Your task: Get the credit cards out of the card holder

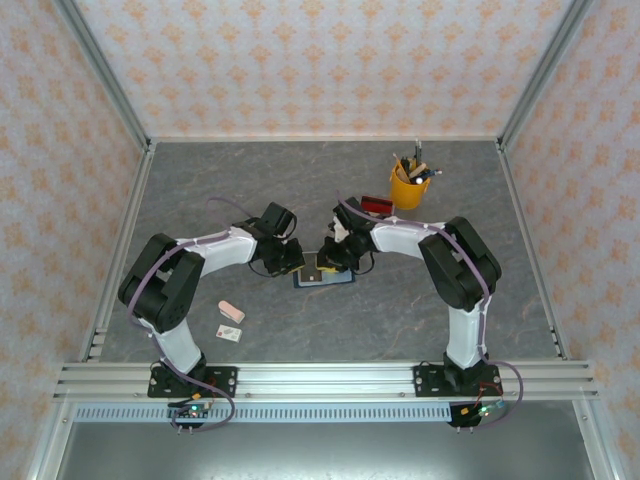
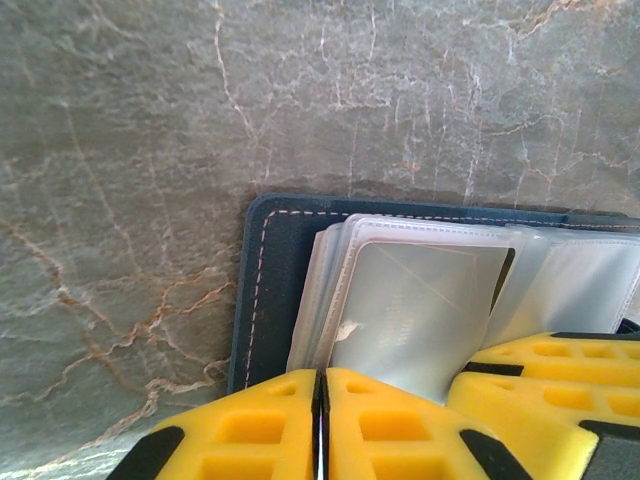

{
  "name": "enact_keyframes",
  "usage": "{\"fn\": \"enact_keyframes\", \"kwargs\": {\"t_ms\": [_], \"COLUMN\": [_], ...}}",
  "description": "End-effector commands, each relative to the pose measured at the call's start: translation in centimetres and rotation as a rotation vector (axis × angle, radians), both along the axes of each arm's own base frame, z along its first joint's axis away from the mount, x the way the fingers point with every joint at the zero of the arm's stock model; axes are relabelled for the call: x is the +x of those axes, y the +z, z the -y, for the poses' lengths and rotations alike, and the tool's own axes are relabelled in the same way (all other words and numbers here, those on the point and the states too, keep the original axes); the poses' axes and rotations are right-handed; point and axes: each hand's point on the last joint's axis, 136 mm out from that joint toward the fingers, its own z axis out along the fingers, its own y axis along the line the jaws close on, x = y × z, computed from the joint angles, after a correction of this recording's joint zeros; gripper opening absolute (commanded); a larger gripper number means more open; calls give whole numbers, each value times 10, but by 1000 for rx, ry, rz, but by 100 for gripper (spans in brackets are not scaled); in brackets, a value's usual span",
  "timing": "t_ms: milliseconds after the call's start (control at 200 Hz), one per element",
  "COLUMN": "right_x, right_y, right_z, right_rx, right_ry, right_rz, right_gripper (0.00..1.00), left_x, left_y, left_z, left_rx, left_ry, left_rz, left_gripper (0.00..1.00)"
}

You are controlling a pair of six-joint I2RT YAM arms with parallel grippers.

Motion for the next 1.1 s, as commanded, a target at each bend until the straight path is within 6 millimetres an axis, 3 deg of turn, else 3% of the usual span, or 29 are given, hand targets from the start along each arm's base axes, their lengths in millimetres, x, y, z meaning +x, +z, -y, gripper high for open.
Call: {"fn": "enact_keyframes", "kwargs": {"t_ms": [0, 335, 756, 1091], "right_x": [-2, 3, -4, -1], "right_y": [-2, 6, 3, 6], "right_z": [2, 19, 2, 0], "right_rx": [1, -41, 60, 71], "right_ry": [11, -41, 4, -3], "right_rz": [25, 81, 26, 28], "right_gripper": [19, 19, 18, 9], "left_x": [-11, -17, -18, -16], "left_y": [-20, -33, -35, -29], "left_z": [-4, -15, -9, -6], "left_rx": [45, 94, 64, 48], "left_ry": [7, 29, 19, 20], "left_rz": [-58, -81, -90, -82], "left_gripper": [11, 8, 4, 4]}}
